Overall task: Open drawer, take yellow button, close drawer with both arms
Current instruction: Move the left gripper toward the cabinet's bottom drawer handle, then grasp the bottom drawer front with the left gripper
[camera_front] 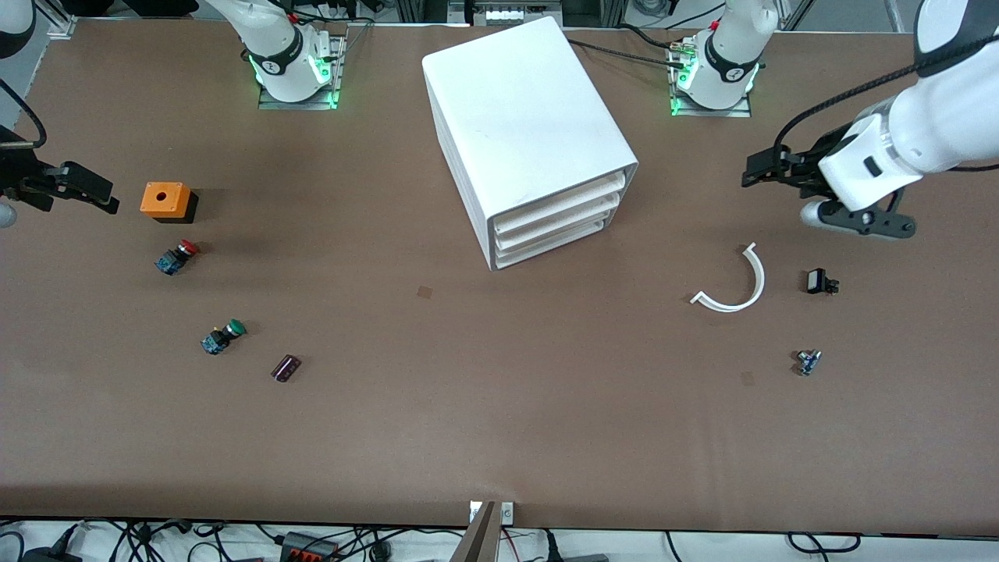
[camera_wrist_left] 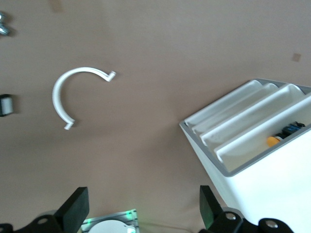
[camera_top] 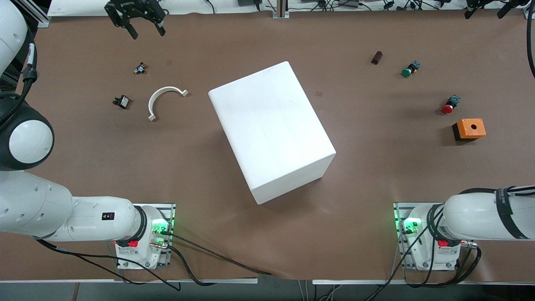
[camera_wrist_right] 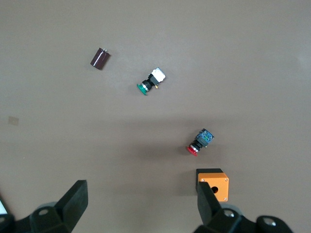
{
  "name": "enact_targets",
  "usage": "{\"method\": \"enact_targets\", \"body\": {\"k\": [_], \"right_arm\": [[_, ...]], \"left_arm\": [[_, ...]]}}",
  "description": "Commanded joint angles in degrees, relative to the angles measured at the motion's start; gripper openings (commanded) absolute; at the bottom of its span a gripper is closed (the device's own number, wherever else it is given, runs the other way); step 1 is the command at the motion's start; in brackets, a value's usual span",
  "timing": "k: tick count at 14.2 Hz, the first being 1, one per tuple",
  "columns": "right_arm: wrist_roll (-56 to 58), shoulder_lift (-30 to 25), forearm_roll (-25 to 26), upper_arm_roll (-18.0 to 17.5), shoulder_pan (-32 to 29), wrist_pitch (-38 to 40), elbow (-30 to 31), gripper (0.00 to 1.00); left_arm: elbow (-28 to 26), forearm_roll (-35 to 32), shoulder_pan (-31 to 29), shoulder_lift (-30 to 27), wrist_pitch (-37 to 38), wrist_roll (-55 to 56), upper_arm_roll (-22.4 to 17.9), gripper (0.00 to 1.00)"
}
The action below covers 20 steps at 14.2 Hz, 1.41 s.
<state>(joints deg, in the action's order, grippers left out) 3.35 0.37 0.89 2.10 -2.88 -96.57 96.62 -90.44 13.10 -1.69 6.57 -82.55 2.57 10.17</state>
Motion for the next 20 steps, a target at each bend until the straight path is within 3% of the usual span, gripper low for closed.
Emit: {"method": "enact_targets", "body": {"k": [1, 4, 6, 7, 10, 13, 16, 18, 20], "right_arm": [[1.3, -1.4, -0.2, 0.2, -0.5, -0.4, 1.2, 1.0], [1.3, -1.4, -0.3, 0.4, -0.4, -0.4, 1.2, 1.0], [1.3, -1.4, -0.3, 0.5, -0.4, -0.4, 1.2, 1.0], [1.3, -1.3, -0.3, 0.5, -0.4, -0.4, 1.2, 1.0], [1.2, -1.3, -0.5, 0.4, -0.3, -0.4, 1.2, 1.0], [1.2, -1.2, -0.5, 0.4, -0.2, -0.5, 1.2, 1.0], [1.2, -1.2, -0.5, 0.4, -0.2, -0.7, 1.3, 1.0], [1.2, -1.0, -0.5, 0.4, -0.1, -1.0, 1.4, 1.0], [1.2, -0.9, -0.4, 0.4, -0.1, -1.0, 1.4, 1.0]], "left_arm": [[1.4, 5.2, 0.8, 3.7, 1.9, -4.0, 1.2, 1.0], [2.2, 19.6, 0.9, 8.3, 3.7, -6.0, 1.3, 1.0], [2.2, 22.8, 2.4, 11.7, 3.5, -8.1, 1.6, 1.0], [1.7, 27.3, 2.4, 14.1, 3.2, -11.2, 1.6, 1.0], [0.8, 31.3, 1.5, 19.7, 2.1, -23.2, 1.6, 1.0], [-8.6, 38.1, -0.5, 20.2, -2.5, -39.6, 1.6, 1.0], [-17.0, 45.0, -1.2, 19.8, -7.3, -46.7, 1.6, 1.0], [-18.7, 47.0, -1.0, 19.8, -8.9, -50.6, 1.8, 0.78], [-19.9, 48.7, -1.0, 19.8, -8.9, -50.9, 1.8, 0.68]]}}
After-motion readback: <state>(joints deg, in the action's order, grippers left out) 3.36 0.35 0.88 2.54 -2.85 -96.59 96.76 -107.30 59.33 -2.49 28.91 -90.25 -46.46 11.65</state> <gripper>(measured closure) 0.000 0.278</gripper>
